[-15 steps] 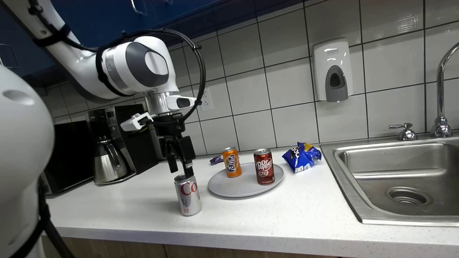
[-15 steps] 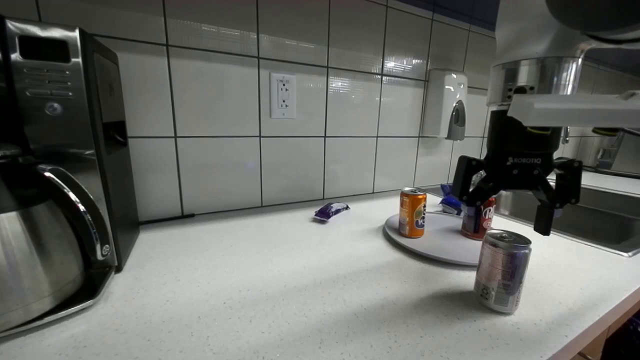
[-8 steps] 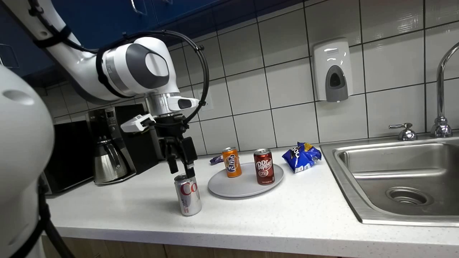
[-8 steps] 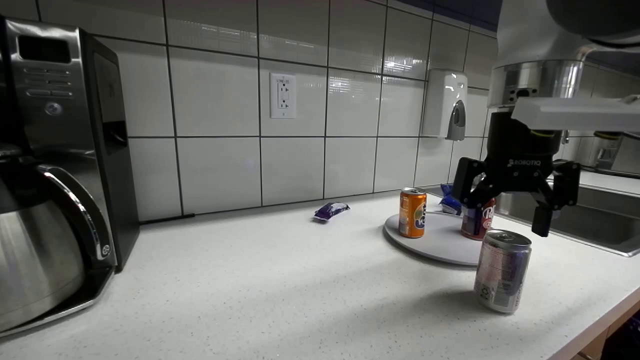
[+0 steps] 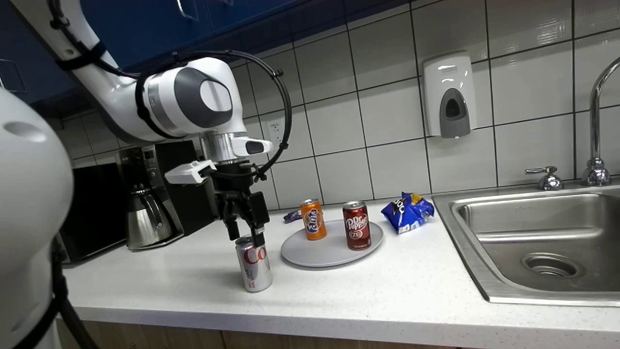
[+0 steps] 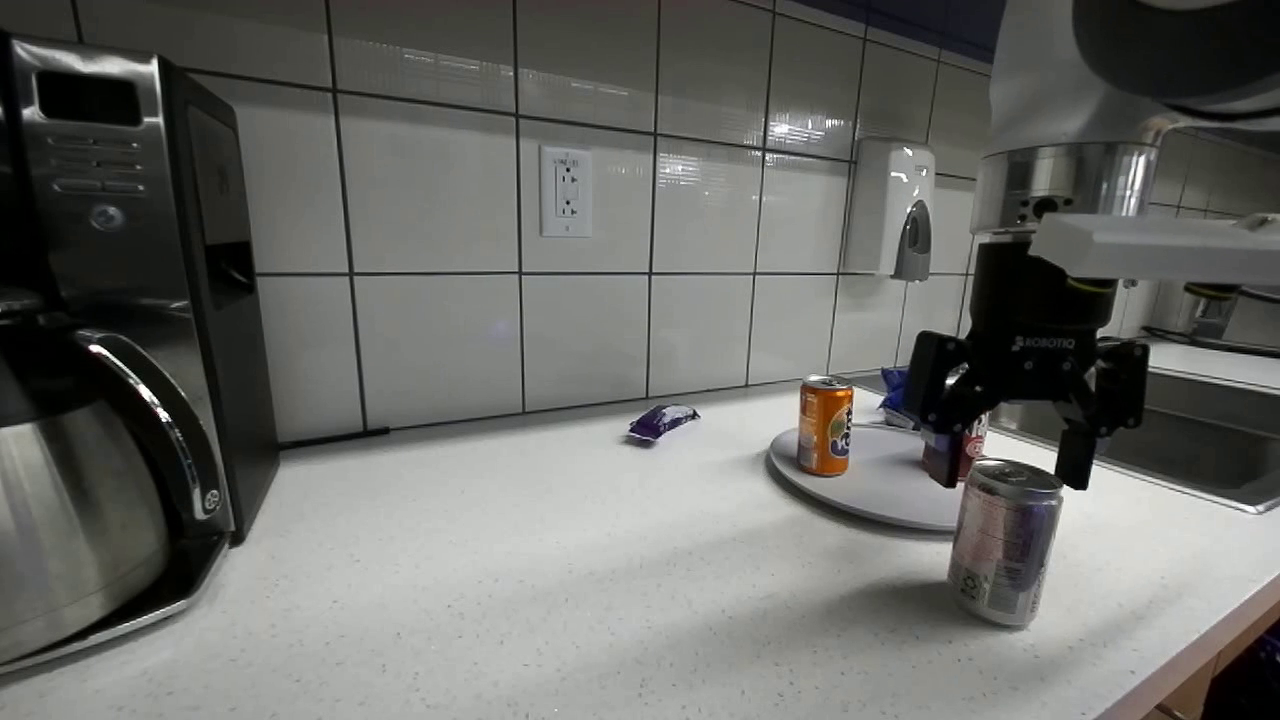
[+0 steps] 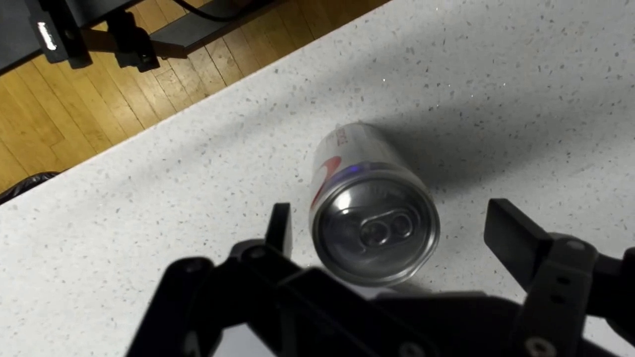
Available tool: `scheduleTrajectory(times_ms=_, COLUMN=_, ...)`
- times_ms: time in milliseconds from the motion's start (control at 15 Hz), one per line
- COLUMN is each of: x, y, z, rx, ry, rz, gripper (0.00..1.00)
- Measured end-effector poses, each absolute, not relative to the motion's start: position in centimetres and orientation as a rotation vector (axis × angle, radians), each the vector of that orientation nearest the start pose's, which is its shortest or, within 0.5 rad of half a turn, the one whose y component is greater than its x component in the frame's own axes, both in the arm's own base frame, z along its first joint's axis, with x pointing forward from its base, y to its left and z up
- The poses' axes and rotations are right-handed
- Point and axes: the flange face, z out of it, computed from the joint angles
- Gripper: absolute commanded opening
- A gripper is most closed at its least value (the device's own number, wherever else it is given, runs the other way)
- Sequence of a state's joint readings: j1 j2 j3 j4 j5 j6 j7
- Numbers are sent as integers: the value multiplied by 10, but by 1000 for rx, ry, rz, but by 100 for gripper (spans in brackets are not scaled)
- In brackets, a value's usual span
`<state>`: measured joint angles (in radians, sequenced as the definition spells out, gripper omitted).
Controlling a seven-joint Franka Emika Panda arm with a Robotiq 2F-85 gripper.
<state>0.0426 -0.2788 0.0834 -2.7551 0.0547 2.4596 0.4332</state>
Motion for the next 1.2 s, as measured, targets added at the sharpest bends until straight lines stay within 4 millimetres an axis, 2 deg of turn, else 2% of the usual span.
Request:
scheduleTrajectory(times_ms=733, x=381, y=39, z=283, rx=-3074, ry=508, rz=70, gripper=100)
scheduleTrajectory(times_ms=800, x=381, y=38, z=282, rx=-3072, ry=507, rz=74, gripper=75)
scheduleTrajectory(times_ms=867, x=381, y=38, z=281, rx=-3071, ry=506, rz=77, gripper=74)
scheduleTrajectory(times_ms=1067, x=382, y=37, z=280, rx=-3068, ry=501, rz=80, gripper=49)
scheduleTrajectory(times_ms=1200, x=383, y=36, z=280, rx=-3068, ry=500, rz=79, gripper=38)
